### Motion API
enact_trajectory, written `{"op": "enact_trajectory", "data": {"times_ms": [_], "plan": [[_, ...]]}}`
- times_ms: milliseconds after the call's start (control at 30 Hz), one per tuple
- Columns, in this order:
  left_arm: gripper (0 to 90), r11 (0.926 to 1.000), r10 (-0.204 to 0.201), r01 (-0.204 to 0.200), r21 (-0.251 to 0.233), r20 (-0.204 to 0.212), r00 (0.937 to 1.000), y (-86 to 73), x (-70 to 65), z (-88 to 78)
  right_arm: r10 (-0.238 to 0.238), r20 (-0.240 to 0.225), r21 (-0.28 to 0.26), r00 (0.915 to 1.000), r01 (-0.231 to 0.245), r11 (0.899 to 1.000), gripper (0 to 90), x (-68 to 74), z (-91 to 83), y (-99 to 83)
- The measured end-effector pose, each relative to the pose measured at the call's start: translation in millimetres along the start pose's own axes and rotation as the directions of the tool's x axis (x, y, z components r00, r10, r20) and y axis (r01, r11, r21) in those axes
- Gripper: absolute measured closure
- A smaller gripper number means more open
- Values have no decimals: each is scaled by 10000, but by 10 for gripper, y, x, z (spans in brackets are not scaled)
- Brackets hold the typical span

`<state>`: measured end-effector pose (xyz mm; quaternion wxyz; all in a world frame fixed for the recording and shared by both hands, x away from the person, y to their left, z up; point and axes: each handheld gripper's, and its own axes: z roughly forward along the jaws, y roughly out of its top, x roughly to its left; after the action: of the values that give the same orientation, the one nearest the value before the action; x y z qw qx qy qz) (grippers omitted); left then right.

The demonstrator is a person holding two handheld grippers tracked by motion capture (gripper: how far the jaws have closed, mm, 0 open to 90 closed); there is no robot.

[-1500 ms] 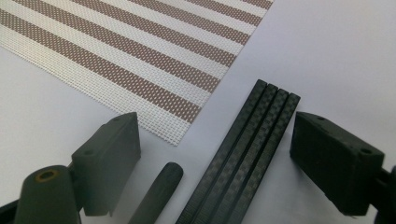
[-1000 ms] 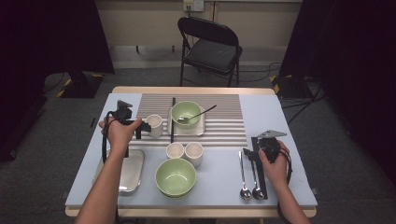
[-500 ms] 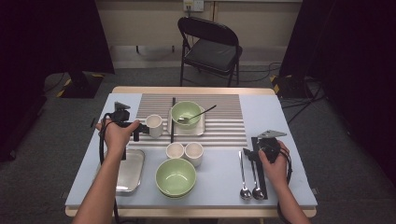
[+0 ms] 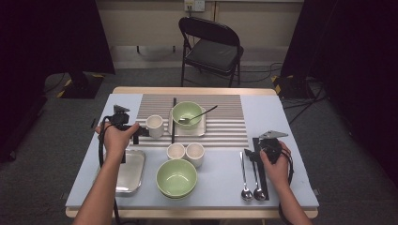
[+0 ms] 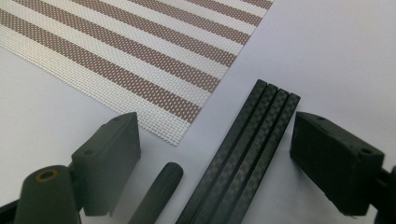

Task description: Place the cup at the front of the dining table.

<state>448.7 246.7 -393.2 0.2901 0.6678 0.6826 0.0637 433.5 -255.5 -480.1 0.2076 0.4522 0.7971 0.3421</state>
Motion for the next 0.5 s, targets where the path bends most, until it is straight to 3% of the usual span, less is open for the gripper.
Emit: {"op": "enact_trajectory", "data": {"times_ms": [500], "plan": [[262,9998,202,-201,-46,113,9997,-35,-38,-30,9,-3,1,10000,-9,10000,151,0,0,0]]}}
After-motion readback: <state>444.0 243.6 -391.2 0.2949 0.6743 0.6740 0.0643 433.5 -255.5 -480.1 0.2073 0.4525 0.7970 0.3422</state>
